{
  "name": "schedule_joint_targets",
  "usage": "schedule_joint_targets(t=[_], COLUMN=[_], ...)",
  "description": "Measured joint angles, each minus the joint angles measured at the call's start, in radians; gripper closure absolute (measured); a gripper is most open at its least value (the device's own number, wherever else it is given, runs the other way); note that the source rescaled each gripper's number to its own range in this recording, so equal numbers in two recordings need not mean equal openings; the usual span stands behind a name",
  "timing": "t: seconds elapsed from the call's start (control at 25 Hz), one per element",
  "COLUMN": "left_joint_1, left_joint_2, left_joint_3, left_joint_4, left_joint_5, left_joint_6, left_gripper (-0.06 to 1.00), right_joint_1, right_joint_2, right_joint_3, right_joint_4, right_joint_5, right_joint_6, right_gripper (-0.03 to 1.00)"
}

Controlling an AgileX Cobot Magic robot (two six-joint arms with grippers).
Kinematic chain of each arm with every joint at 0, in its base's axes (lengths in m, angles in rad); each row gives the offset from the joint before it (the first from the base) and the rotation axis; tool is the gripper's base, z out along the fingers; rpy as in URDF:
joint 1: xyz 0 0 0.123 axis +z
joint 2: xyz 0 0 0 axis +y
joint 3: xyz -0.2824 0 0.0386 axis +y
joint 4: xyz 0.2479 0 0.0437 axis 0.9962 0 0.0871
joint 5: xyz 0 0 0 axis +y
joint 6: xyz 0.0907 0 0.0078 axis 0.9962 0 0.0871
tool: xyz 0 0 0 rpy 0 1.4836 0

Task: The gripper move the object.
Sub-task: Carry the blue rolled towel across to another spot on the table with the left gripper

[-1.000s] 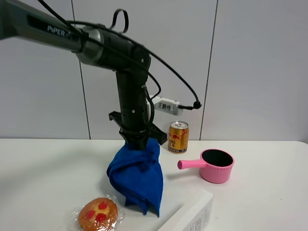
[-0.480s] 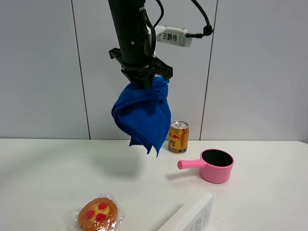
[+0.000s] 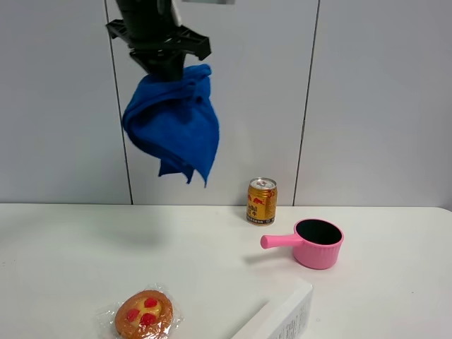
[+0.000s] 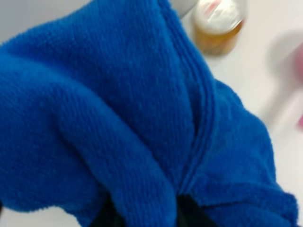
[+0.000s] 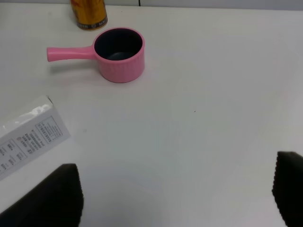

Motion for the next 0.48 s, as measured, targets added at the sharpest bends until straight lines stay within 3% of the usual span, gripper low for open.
schedule_joint_targets(t=[0.16,0.32,0.48], left_joint_1=[0.082,0.169,0.246], left_joint_2=[-0.092,-0.156,-0.165], left_joint_3=[0.212,0.412,0.56], left_joint_4=[-0.056,-0.174,-0.226], left_joint_5=[-0.001,0.002,0.0], left_joint_6=[-0.013,-0.012,0.041], left_gripper=[0.94,0.94,0.94], right_joint_1=[0.0,0.0,0.0], right_joint_2=[0.0,0.0,0.0], right_joint_3=[0.0,0.0,0.0], right_joint_4=[0.0,0.0,0.0], right_joint_5=[0.0,0.0,0.0], right_joint_6=[0.0,0.0,0.0], right_gripper=[-0.03,-0.03,-0.03])
